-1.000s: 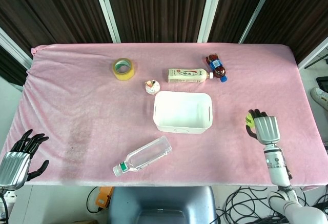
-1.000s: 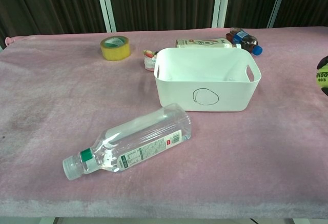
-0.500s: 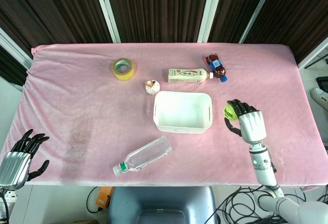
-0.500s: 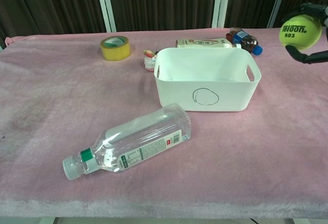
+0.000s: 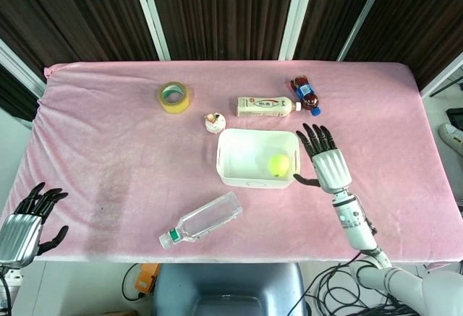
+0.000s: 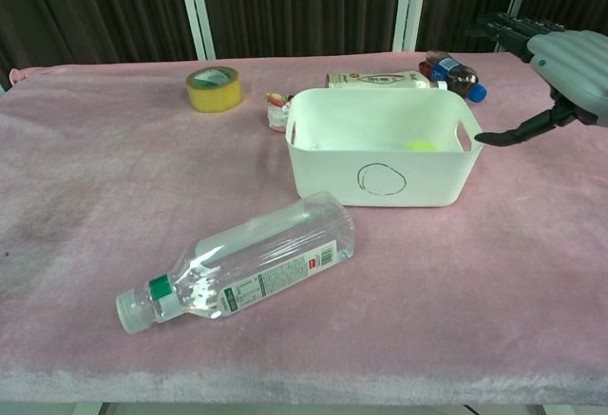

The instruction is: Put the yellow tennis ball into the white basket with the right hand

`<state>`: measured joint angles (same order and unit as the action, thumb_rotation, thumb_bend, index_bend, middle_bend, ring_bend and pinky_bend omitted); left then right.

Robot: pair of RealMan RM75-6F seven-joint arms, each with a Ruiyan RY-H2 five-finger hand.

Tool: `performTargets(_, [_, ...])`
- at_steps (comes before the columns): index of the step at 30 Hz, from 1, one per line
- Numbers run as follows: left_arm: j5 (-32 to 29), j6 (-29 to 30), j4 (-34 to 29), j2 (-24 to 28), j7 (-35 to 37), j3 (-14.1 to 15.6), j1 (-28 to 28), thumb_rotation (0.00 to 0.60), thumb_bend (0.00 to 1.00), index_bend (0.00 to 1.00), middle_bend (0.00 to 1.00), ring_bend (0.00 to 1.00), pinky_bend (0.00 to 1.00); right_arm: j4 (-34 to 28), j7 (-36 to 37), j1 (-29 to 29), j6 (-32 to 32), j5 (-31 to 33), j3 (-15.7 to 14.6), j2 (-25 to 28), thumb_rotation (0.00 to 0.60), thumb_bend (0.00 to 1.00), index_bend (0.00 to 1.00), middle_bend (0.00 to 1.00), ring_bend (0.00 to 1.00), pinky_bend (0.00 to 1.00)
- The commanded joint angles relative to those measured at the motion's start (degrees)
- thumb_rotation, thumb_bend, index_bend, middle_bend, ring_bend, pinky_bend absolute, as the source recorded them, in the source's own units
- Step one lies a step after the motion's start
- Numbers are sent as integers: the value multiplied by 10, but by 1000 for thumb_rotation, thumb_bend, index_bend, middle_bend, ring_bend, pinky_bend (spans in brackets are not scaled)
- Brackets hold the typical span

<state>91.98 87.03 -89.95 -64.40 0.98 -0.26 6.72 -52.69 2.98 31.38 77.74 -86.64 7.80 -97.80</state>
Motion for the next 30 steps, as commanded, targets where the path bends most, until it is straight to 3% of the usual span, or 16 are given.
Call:
performTargets(1, [-2, -1, 0, 0, -1, 0, 0, 600, 313, 233, 193, 50, 241, -24, 13, -30, 31, -11, -16, 28, 600, 253, 104, 24, 0, 109])
performTargets(7, [-3, -8, -1, 0, -5, 0, 2, 600, 313, 233, 193, 50, 241, -71, 21, -98, 84, -26, -57, 92, 600, 253, 135, 23, 0, 109])
performTargets(14, [-2, -8, -3, 0, -5, 0, 3, 600, 312, 233, 194, 55, 241, -118, -24, -177, 111, -22, -103, 156, 600, 252, 110, 18, 0, 106])
performTargets(20, [0, -8, -1, -1, -9, 0, 4, 600, 312, 233, 196, 57, 241, -114, -4, -214, 134, -28, -113, 163, 600, 252, 103, 16, 0, 107])
performTargets(30, [2, -12, -2, -3, -13, 2, 5, 600, 313, 233, 196, 57, 241, -146, 8, -227, 126, -43, -117, 177, 600, 253, 90, 16, 0, 108])
